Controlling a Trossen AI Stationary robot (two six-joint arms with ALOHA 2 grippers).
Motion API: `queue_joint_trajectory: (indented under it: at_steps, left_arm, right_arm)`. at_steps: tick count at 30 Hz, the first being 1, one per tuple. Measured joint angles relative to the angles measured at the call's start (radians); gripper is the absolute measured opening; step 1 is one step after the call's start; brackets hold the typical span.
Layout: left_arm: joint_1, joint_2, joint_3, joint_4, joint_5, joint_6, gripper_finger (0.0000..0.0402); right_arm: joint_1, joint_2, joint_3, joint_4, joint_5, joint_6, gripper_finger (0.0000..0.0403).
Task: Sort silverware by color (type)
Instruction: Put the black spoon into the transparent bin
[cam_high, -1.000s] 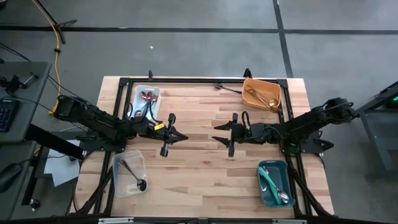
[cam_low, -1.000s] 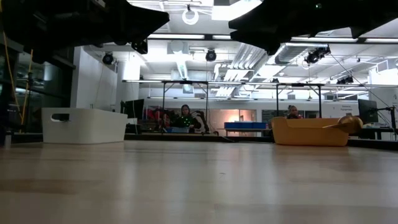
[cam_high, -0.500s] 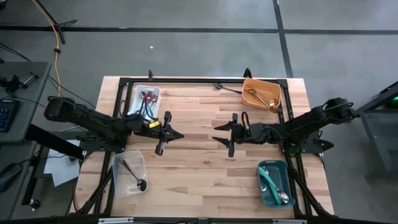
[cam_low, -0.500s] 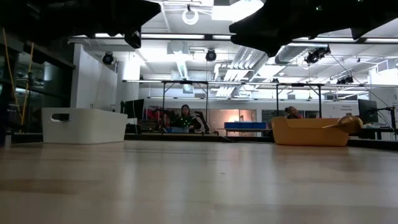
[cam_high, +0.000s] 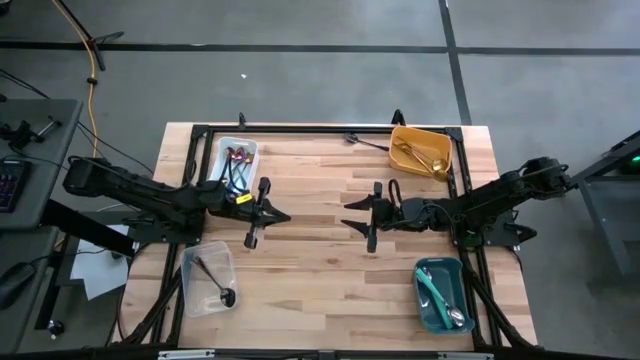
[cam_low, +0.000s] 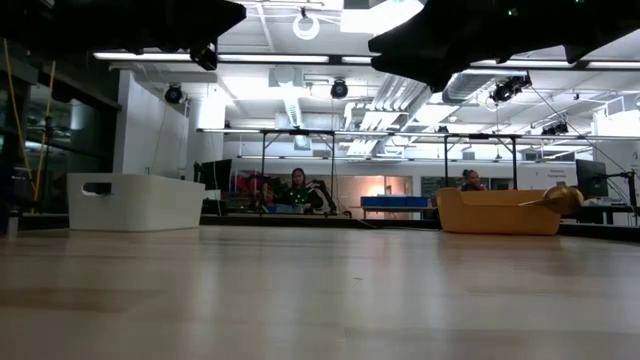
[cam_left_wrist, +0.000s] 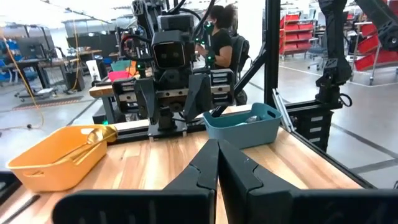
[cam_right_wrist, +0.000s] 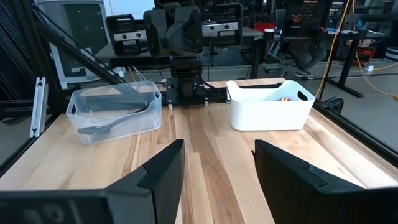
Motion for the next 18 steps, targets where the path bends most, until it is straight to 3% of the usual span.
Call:
queue_joint_trajectory:
  at_steps: [18]
  left_arm:
    - [0.000, 0.000, 0.000, 0.006, 0.000, 0.006, 0.0000]
  right_arm:
    - [0.000, 0.000, 0.000, 0.002, 0.003, 0.000, 0.0189]
